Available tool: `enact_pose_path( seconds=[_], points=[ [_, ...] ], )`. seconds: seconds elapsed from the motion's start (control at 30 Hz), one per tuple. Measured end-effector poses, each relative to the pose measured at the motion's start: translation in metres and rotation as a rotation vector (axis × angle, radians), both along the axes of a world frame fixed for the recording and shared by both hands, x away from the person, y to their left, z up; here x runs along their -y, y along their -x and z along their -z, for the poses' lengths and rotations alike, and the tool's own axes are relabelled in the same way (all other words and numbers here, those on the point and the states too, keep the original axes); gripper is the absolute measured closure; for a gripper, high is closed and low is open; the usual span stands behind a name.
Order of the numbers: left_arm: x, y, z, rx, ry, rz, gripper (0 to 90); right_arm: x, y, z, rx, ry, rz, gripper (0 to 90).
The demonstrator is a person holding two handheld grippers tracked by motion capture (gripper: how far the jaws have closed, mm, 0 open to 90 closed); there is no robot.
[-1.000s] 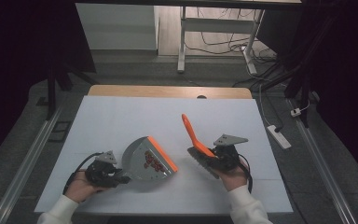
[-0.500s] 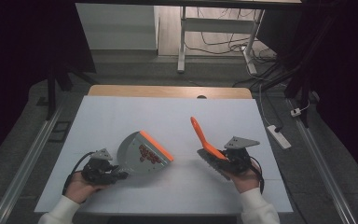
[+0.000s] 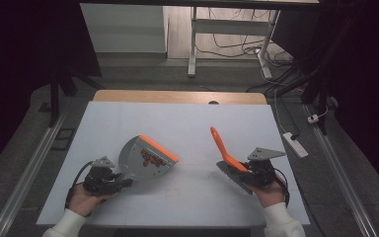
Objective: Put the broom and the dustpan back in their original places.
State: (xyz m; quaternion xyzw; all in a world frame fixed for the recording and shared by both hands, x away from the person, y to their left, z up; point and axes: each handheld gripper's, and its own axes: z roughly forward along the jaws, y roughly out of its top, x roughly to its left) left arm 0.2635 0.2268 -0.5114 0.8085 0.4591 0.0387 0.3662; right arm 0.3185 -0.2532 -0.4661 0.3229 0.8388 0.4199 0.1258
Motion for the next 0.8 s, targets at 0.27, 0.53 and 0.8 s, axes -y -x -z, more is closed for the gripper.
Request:
enact_pose_path(
  seconds=[0.27,0.53,0.8],
  points=[
    [-0.005,0.003,0.002,-0.003,-0.001,-0.084,62.0,0.007,0.004,0.000,-0.012,-0.012,0.000,69.6],
    [-0.009,0.008,0.006,-0.019,0.006,-0.202,62.0,0.012,0.006,-0.003,-0.025,-0.023,0.001,69.6],
    [-0.009,0.012,0.008,-0.027,0.006,-0.307,61.9,0.014,0.009,-0.002,-0.046,-0.021,-0.013,69.6]
  ],
)
